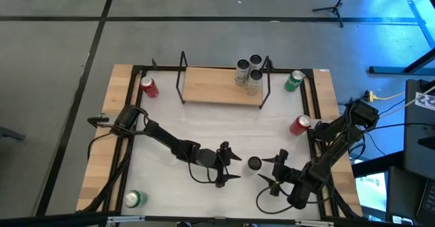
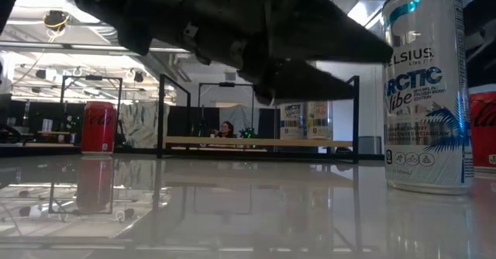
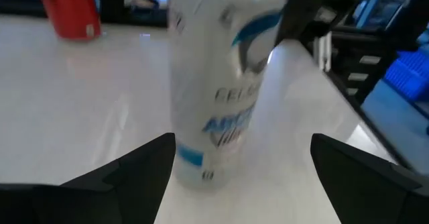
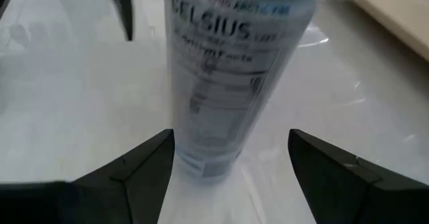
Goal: Place canned beverage on shelf
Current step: Put the white blue soda can on the shelf aligned with the other white blue soda can
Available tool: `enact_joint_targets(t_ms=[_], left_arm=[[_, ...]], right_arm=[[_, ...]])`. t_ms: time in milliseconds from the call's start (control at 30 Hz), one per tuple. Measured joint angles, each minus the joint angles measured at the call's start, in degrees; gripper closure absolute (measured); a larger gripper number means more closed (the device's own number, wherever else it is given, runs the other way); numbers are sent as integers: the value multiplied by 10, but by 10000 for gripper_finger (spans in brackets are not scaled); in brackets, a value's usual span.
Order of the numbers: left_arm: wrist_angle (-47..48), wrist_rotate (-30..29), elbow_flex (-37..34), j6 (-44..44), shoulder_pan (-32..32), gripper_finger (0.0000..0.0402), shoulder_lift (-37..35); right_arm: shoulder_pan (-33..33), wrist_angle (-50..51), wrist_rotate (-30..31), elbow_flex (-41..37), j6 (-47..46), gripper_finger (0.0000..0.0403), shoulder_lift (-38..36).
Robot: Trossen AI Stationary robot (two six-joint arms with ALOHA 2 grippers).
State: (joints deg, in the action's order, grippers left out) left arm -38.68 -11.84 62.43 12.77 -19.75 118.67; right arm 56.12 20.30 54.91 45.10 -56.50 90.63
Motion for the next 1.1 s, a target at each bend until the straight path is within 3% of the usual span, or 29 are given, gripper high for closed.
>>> enact_joint_targets(t_ms=[133, 400, 933, 1100], left_arm=[[-34, -3, 1, -14, 2, 63, 0], [-44, -5, 1, -13, 13, 63, 0], [-65, 10, 0, -13, 24, 63, 0], [-64, 18, 0, -11, 18, 63, 0]], right_arm=[[-9, -7, 20, 0, 0, 117, 0], [-42, -10, -5, 0, 25, 117, 0], [-47, -8, 39, 0, 45, 117, 1], [-58, -8, 26, 1, 58, 117, 1]])
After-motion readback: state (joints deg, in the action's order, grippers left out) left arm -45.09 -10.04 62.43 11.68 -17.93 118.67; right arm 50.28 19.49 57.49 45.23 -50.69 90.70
